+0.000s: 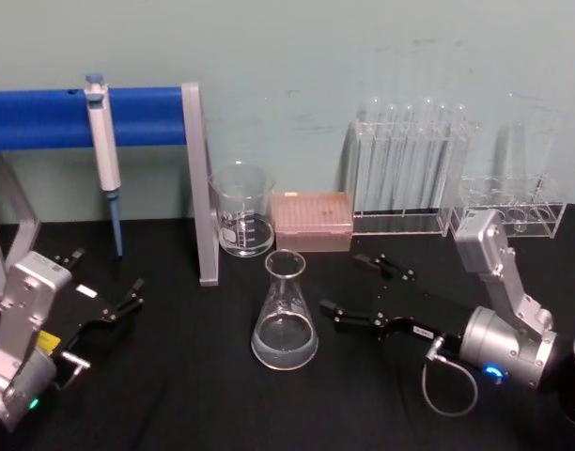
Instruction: Grasp the erlenmeyer flask with one hand, shake it three times, then place it back.
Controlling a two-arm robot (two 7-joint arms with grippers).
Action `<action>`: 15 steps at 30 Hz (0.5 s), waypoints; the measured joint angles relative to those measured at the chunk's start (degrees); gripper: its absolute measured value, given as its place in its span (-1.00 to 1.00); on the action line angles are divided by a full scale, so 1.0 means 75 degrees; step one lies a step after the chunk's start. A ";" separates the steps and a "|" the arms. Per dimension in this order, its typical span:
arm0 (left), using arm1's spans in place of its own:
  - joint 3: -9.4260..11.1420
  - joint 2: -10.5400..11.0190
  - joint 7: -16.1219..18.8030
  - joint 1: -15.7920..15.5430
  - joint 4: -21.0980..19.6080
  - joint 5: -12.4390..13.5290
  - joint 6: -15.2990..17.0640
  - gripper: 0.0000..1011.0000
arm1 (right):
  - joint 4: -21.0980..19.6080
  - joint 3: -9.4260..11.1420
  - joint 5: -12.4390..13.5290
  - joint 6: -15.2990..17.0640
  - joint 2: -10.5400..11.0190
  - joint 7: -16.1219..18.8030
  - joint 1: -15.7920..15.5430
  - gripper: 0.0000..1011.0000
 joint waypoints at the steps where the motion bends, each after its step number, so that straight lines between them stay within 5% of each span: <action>1: 0.0000 0.0000 0.0000 0.0000 0.0000 0.0000 0.0000 0.98 | 0.0028 -0.0016 0.0000 -0.0008 -0.0018 0.0019 0.0026 0.98; 15: 0.0000 0.0000 0.0000 0.0000 0.0000 0.0000 0.0000 0.98 | 0.0581 -0.0301 -0.0023 -0.0092 -0.0363 0.0245 0.0456 0.98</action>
